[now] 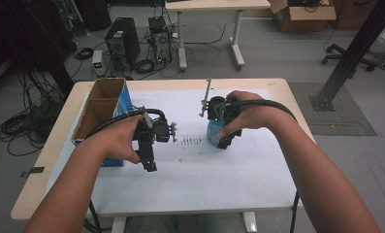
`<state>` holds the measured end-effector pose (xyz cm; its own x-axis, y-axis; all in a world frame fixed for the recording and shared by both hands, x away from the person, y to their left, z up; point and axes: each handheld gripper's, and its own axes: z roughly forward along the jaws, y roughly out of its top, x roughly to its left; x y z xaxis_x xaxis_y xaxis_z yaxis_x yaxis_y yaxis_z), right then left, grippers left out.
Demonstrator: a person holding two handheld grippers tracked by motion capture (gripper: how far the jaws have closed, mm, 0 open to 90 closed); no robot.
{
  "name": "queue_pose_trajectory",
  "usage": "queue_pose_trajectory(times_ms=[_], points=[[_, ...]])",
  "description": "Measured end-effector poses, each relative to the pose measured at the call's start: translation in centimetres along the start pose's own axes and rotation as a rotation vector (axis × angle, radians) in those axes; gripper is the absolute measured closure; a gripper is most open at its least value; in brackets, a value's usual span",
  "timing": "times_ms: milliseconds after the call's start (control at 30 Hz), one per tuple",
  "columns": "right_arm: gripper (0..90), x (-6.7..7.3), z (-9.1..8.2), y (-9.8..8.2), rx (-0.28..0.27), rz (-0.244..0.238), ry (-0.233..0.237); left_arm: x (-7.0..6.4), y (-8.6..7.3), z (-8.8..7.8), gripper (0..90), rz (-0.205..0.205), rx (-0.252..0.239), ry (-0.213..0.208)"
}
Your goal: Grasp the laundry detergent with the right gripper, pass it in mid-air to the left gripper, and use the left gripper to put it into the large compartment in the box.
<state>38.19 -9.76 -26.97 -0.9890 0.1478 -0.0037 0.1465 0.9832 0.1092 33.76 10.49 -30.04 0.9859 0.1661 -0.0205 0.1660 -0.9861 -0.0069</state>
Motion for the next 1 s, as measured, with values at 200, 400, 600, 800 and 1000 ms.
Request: queue_pose_trajectory(times_ms=[200,400,600,800,1000], points=[[4.1,-0.1,0.2,-0.2,0.001,-0.002,0.004,0.0,0.3,0.3,0.2,0.005,0.001,0.000],[4.2,-0.2,0.3,-0.5,-0.005,0.003,0.006,-0.3,0.6,0.7,0.2,0.007,-0.001,0.006],[4.2,0.1,0.1,-0.6,-0.007,0.002,-0.001,-0.5,0.6,0.3,0.2,0.026,0.000,0.015],[4.3,0.7,-0.3,-0.9,-0.010,0.008,-0.009,-0.9,0.4,0.0,0.3,0.029,-0.005,0.015],[4.3,0.9,-0.4,-1.6,-0.013,0.022,-0.016,-1.3,0.4,-0.1,0.3,0.030,-0.002,0.020]])
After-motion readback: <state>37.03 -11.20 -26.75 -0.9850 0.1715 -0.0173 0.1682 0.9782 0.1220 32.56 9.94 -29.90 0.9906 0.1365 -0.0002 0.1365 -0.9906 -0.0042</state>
